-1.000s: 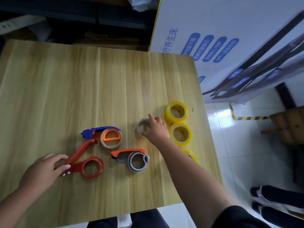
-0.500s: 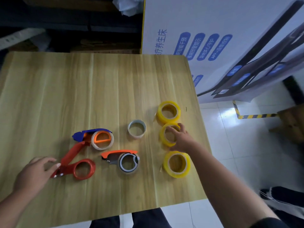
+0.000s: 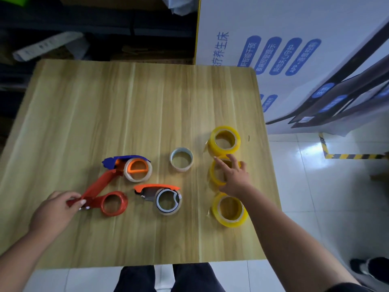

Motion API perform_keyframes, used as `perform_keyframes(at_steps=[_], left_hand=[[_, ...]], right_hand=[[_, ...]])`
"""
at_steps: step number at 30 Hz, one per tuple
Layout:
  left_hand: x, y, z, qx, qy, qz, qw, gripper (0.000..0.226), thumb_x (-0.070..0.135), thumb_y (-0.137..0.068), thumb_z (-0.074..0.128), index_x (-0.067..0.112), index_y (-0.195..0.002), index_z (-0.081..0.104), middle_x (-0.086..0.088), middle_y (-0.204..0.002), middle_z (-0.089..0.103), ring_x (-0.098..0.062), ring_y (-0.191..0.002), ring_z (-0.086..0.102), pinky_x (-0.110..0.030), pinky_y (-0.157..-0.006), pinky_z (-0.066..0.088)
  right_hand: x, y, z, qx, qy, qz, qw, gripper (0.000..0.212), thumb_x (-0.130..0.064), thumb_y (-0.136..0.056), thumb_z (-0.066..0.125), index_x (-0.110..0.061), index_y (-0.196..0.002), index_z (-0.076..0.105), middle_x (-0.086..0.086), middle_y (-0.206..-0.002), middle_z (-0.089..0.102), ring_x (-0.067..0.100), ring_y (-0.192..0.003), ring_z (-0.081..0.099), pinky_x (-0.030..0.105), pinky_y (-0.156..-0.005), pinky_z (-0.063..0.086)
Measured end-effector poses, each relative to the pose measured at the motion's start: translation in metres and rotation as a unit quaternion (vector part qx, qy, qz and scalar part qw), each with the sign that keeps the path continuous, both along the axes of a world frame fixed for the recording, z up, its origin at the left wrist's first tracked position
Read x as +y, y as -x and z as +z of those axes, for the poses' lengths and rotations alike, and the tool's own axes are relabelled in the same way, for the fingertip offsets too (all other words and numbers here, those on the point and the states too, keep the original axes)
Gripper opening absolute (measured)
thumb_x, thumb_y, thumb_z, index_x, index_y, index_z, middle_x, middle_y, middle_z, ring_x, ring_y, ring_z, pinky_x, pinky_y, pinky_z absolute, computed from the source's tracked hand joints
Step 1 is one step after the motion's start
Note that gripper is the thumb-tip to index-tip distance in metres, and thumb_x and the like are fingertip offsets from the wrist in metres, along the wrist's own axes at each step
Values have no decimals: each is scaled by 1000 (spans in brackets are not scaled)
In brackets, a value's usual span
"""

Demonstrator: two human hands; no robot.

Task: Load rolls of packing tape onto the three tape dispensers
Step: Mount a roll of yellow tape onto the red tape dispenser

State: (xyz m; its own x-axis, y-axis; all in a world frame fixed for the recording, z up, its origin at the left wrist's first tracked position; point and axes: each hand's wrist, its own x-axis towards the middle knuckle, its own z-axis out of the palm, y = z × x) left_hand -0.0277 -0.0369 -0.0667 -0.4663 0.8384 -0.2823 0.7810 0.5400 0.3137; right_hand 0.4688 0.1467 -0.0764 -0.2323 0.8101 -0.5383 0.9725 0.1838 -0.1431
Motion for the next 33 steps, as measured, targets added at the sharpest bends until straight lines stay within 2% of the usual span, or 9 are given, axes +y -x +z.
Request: perform_keyframes(at_steps=[5,7,9,13,18,20,25,29,33], left_hand=[[2,-7,7,0,-10,-11,1000,14,19,-76,80,22,-86,71,-4,-89,62,-27,-79,62,-35,-69,46],[3,-7,10,-8,-10,-10,1000,14,19,-77,79,21,-88,71,-5,-91,63,-27,-81,62,-35,-70,46],[3,-8,12,-19,-15,-14,1000,14,19,-77,79,19,-88,72,-6,-93,63,-28,-82,62,-34,-71,46],[1,-3,12,-39,-20,-19,999,11,22,-78,78,23,-86,71,-2,-92,62,-24,-81,61,-36,-72,48],[0,-1,15,-53,-17,-29,998,9,28,-80,75,28,-87,69,6,-92,58,-19,-82,59,-36,-72,49],[0,0,15,-61,-23,-26,998,11,25,-78,76,28,-86,69,5,-92,59,-20,-83,59,-35,-71,48],[-7,11,16,-73,-9,-16,997,23,11,-76,75,25,-94,70,1,-100,62,-22,-89,62,-34,-73,48],[-21,27,7,-120,-1,8,993,42,1,-80,66,26,-114,62,0,-113,64,-21,-99,63,-35,-82,51],[-34,36,1,-150,-1,41,988,54,-2,-82,61,28,-127,52,2,-118,64,-18,-102,62,-34,-83,51]], right_hand=[[-4,4,-3,18,-41,2,999,86,-48,-70,65,-55,-145,25,-3,-155,17,41,-139,15,49,-113,26],[-4,6,-5,53,-62,8,997,61,-51,-69,58,-39,-129,57,2,-147,36,29,-141,23,44,-116,9],[-7,5,-8,72,-77,-1,994,44,-53,-70,58,-27,-103,70,2,-132,49,24,-133,37,42,-115,5],[-18,11,-3,89,-98,-43,990,25,-40,-78,77,-19,-90,70,5,-122,54,29,-119,47,44,-116,11],[-46,43,34,190,-241,-62,950,25,-25,-65,91,-14,-76,71,7,-101,58,24,-108,35,59,-105,32],[-61,68,50,230,-270,-56,933,26,-27,-64,91,-17,-73,70,4,-99,56,25,-111,38,55,-107,29],[-103,154,74,306,-260,-26,916,22,-41,-70,83,-23,-77,72,0,-101,56,34,-112,48,50,-105,31],[-141,227,68,333,-211,-28,919,24,-50,-71,74,-28,-81,71,-4,-108,55,34,-115,39,50,-91,42],[-171,275,44,306,-145,-12,941,25,-49,-71,79,-33,-89,72,-5,-118,52,37,-125,32,56,-97,41]])
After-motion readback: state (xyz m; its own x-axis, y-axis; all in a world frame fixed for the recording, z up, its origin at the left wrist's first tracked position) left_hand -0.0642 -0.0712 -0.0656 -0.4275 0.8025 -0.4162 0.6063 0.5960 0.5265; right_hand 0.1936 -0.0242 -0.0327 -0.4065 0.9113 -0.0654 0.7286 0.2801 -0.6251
